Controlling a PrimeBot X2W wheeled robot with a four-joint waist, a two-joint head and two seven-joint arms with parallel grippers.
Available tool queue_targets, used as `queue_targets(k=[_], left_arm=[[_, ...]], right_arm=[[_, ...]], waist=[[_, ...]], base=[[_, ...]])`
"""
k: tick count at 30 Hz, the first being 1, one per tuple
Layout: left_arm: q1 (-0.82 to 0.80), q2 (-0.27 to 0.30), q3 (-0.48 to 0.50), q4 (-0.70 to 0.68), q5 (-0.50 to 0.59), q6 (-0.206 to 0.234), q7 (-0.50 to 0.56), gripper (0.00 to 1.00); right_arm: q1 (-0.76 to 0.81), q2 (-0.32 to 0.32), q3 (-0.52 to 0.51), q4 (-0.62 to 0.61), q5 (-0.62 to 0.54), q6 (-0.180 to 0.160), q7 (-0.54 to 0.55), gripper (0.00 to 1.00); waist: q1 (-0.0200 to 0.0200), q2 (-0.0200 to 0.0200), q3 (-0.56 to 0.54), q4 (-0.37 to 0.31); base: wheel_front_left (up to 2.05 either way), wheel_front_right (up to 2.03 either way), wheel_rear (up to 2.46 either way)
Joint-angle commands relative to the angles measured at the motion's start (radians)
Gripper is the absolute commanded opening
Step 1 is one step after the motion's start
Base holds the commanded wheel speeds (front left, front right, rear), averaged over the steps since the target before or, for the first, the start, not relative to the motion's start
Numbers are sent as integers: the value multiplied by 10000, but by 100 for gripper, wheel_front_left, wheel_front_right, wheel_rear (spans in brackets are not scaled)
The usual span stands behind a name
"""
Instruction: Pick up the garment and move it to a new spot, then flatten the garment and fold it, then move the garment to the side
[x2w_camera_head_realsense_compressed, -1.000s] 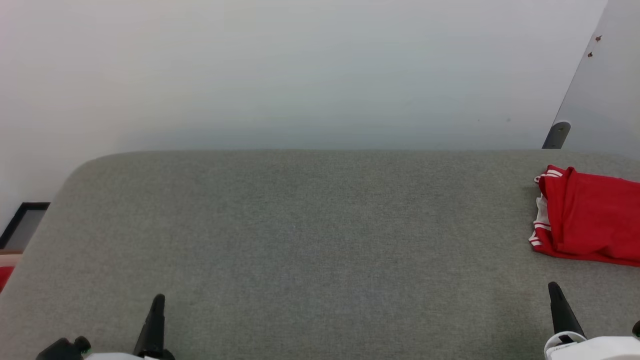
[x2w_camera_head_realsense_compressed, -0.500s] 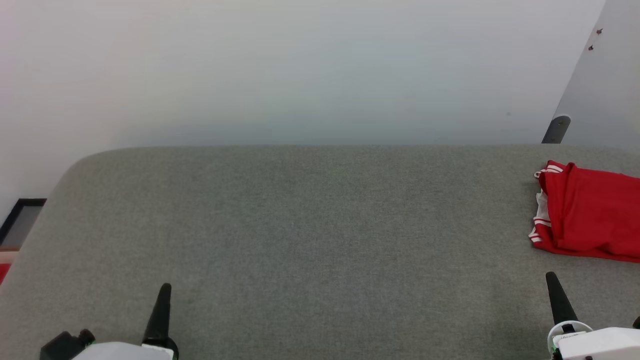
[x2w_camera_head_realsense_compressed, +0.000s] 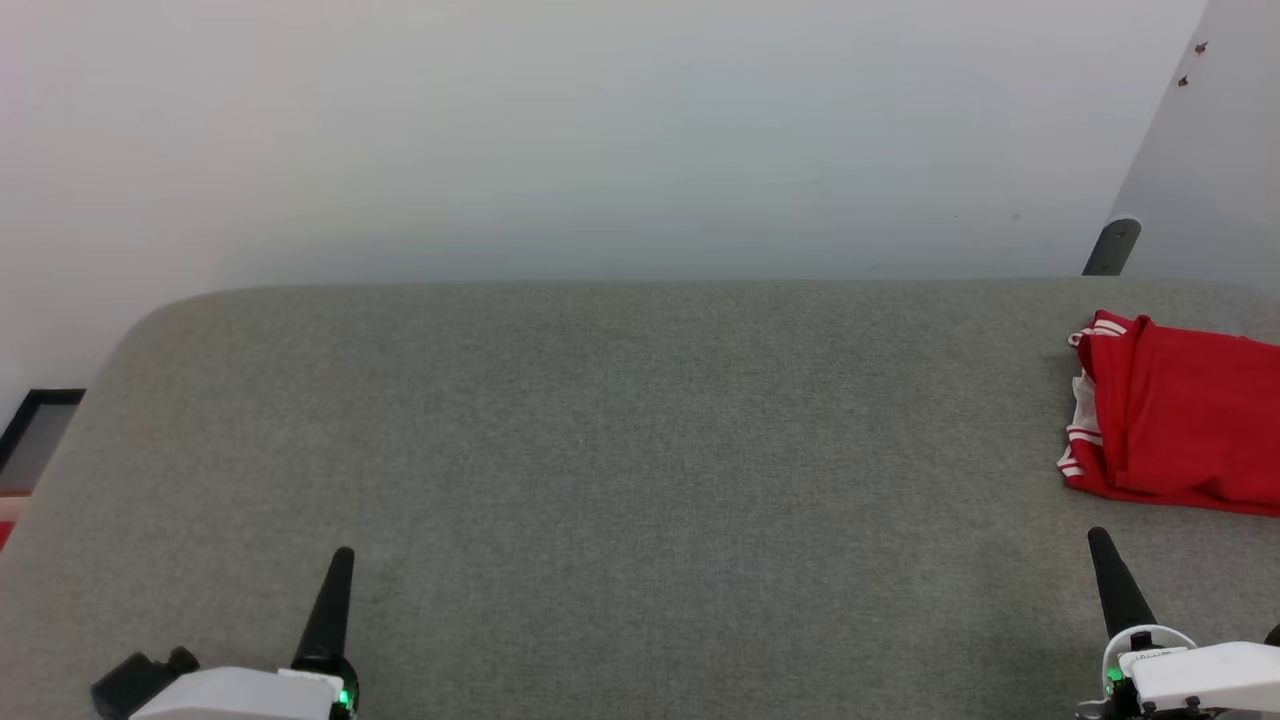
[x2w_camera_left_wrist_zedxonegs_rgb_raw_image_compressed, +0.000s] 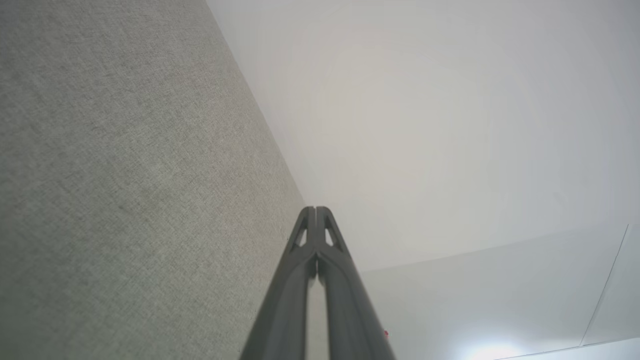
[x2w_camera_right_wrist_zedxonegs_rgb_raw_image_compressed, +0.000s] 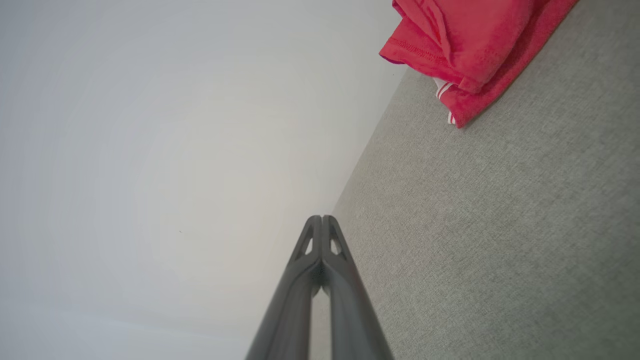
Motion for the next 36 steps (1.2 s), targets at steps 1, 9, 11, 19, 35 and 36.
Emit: queue_targets(k=[1,9,11,19,35,36], left_arm=[[-240,-13,51,-45,-258,-24,69,0],[-385,-139,100,-5,-853,-25,248,0],[-426,-174,110,6,-1002,-26,303,0],[-552,-269,149,35,-1485,-27,443,0],[-804,-491,226,100,-2490,-32,738,0],[-814,-504,231,107,-2560,-32,763,0]], right_arm=[[-200,8,21,-78,326,0,69,0],[-299,24,22,-77,1052,-1,243,0],[-321,29,23,-77,1223,-1,277,0],[-419,42,25,-74,1821,0,414,0],[-573,76,29,-67,3067,-1,679,0],[-581,78,27,-67,3148,-1,706,0]], waist=[[0,0,21,-7],[0,0,103,-32],[0,0,123,-38],[0,0,195,-59],[0,0,358,-109],[0,0,368,-112]], base=[[0,0,0],[0,0,0],[0,0,0],[0,0,0],[0,0,0],[0,0,0]])
